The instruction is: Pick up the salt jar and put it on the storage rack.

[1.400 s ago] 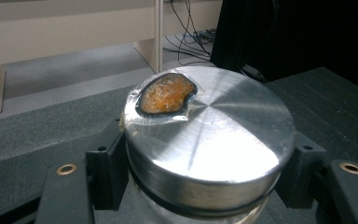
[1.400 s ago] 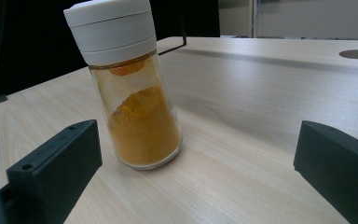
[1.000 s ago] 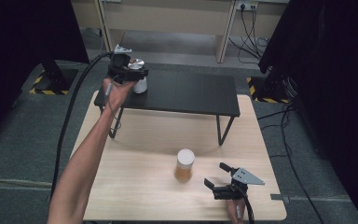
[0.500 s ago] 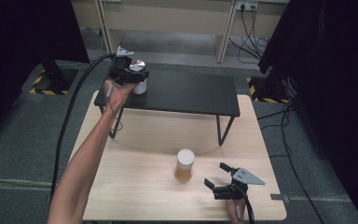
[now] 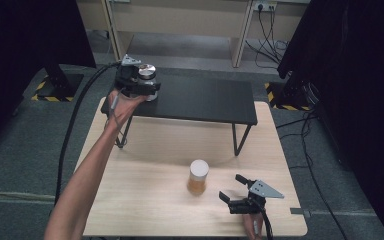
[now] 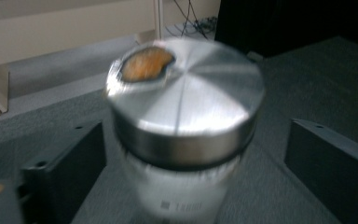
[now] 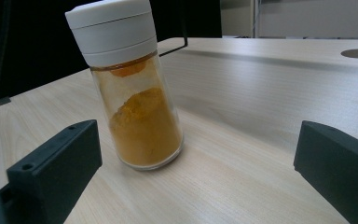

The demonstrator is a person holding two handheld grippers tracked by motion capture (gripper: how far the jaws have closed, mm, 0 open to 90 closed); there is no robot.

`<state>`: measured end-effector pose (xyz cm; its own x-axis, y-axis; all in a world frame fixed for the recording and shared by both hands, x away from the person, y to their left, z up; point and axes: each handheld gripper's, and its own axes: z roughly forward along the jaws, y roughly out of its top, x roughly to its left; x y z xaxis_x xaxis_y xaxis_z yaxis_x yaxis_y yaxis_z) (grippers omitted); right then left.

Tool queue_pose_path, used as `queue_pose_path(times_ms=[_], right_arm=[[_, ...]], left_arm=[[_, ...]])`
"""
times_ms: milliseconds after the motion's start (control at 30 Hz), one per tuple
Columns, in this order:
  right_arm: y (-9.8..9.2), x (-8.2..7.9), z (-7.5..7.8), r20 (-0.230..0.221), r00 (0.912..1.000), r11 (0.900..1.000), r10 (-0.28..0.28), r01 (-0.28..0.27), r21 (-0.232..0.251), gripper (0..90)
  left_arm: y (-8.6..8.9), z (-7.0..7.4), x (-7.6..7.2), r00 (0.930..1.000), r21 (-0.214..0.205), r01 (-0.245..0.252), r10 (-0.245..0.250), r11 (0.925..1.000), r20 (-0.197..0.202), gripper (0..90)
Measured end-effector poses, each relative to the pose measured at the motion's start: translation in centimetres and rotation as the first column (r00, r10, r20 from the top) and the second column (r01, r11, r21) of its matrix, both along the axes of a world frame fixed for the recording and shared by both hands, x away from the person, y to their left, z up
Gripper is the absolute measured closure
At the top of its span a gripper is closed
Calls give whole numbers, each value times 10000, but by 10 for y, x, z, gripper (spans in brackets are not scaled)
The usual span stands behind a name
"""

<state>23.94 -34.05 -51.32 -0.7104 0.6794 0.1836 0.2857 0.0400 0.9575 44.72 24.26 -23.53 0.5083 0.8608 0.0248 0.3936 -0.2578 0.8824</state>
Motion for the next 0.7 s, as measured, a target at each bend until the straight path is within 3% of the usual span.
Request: queue_pose_path(times_ms=[100,267,400,500,600,700], right_arm=[[0,0,0,3,10000,10000,7,-7,-9,6],[1,0,1,-11,10000,10000,18,-18,-62,6],[1,0,1,2,10000,9999,16,-16,-102,6],[2,0,2,26,10000,9999,40,-39,-158,6],[3,0,2,14,10000,9998,15,-14,-198,6],[3,-1,2,14,10000,9997,-2,3,-224,6]], left_arm=[[1,2,-13,9993,357,223,-233,9991,276,20],[9,4,-34,9974,61,413,-416,9991,587,7],[12,7,-48,9963,361,506,-530,9981,679,10],[22,5,-66,9943,-135,554,-540,9984,916,19],[24,7,-77,9932,38,546,-547,9985,1028,19],[33,2,-89,9933,-371,689,-651,9969,954,22]])
